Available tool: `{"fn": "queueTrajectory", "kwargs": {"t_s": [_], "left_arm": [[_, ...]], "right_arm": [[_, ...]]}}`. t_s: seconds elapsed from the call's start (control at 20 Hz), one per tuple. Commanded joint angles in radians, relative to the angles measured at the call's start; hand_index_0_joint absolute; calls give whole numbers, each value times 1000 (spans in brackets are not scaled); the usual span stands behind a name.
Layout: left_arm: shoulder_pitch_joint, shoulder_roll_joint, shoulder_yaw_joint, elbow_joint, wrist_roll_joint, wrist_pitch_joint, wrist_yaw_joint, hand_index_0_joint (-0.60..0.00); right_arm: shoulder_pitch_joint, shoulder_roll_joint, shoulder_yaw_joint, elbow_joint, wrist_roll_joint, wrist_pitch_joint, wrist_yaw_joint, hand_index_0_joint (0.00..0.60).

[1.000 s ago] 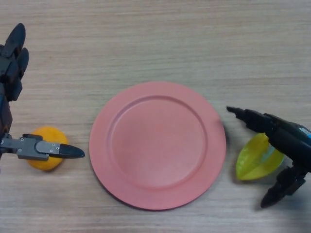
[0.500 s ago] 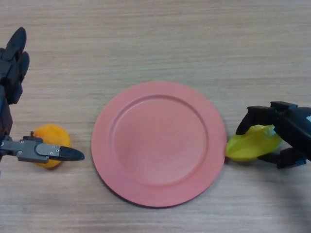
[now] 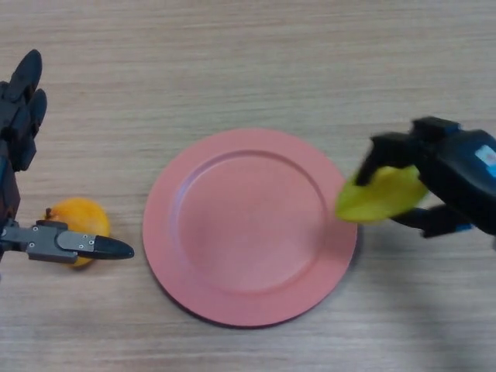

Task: Pick up the yellow starfruit and place it on the plate

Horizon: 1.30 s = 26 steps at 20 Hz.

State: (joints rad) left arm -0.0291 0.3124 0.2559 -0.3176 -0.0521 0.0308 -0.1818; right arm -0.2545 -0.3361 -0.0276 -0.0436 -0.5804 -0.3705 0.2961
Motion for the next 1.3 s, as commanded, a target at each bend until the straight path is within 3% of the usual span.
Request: {"fn": "queueTrajectory", "kwargs": {"t_s": [0.05, 0.1, 0.15, 0.25, 0.4, 0.55, 0.65, 0.9, 1.05, 1.15, 1.3], "left_arm": [[-20, 38, 85, -69, -15, -84, 8, 0], [-18, 38, 87, -69, -15, -86, 7, 0], [-19, 38, 88, -67, -16, -89, 11, 0], [-20, 38, 88, -63, -16, -95, 17, 0], [-25, 41, 86, -65, -16, -89, 18, 0], [-22, 37, 86, -60, -25, -103, 22, 0], [-27, 40, 90, -56, -32, -110, 30, 0], [-30, 46, 102, -50, -53, -99, 41, 0], [-33, 47, 99, -48, -58, -91, 45, 0], [-39, 46, 88, -47, -55, -78, 56, 0], [-47, 46, 71, -67, -41, -46, 56, 0]], "right_arm": [[-59, 22, 17, -86, 77, -40, -41, 600], [-65, 36, 32, -92, 75, -31, -35, 600], [-36, 87, 78, -150, 186, 66, 29, 600], [-2, 131, 152, -198, 277, 189, 55, 600], [6, 144, 229, -225, 392, 335, 29, 600], [12, 146, 310, -107, 347, 204, -27, 600], [2, 146, 345, -64, 357, 219, -49, 600], [-40, 146, 342, 55, 253, 185, -157, 600], [-75, 146, 318, 109, 168, 133, -221, 200], [-121, 146, 278, 154, 102, 78, -306, 0], [-127, 146, 252, 119, 129, 101, -323, 0]]}}
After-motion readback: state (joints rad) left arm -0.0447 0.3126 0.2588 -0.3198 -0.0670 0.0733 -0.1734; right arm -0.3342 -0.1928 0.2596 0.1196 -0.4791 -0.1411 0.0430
